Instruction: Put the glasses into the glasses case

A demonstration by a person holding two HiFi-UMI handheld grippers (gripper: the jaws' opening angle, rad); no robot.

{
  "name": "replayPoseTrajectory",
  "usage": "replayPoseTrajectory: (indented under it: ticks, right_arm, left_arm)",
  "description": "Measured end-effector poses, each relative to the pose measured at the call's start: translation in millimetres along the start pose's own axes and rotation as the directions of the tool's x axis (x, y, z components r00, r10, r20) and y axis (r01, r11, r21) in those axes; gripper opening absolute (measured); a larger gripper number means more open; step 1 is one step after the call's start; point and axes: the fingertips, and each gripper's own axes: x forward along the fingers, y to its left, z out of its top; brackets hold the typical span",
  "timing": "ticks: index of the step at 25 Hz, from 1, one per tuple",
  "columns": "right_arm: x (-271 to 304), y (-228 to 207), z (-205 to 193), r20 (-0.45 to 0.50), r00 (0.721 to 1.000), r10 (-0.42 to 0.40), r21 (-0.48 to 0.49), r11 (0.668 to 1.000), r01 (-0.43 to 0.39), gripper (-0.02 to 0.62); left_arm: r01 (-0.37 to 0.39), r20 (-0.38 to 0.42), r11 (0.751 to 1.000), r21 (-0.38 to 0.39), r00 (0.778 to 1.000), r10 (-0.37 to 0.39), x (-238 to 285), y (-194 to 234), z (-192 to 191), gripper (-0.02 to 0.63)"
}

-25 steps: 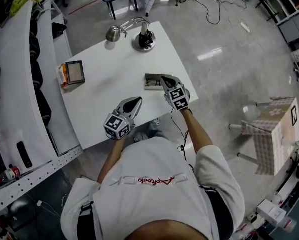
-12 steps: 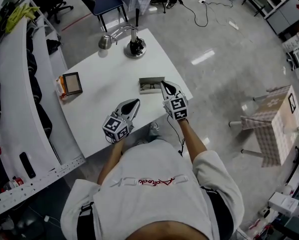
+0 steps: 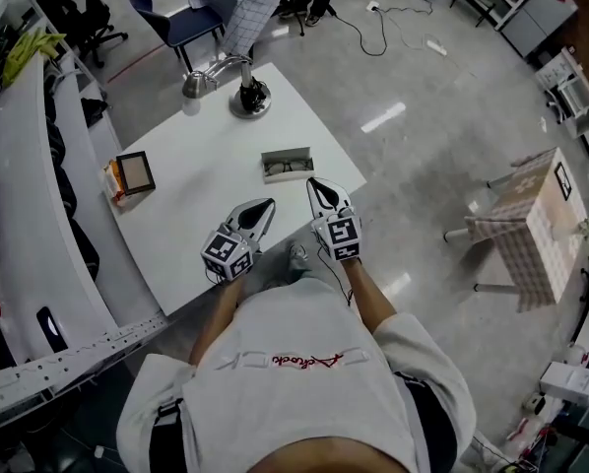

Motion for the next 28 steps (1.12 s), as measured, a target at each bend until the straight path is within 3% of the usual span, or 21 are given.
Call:
replayPoseTrajectory:
  ticks: [10, 28]
  right_arm:
    - [-68.2, 19.0, 24.2, 0.093, 0.991, -0.095, 0.02, 0.995, 0.094, 0.0]
    - [-127.0, 52.4, 5.8, 0.079, 0.985, -0.151, 0.046, 0.988, 0.148, -0.002]
  left_arm:
    - [0.04, -0.01, 0.999, 0.014, 0.999, -0.04, -24.4, -39.5, -11.3, 0.014]
    - [0.109, -0.017, 0.993, 0.042, 0.994, -0.109, -41.8, -85.3, -24.0, 0.014]
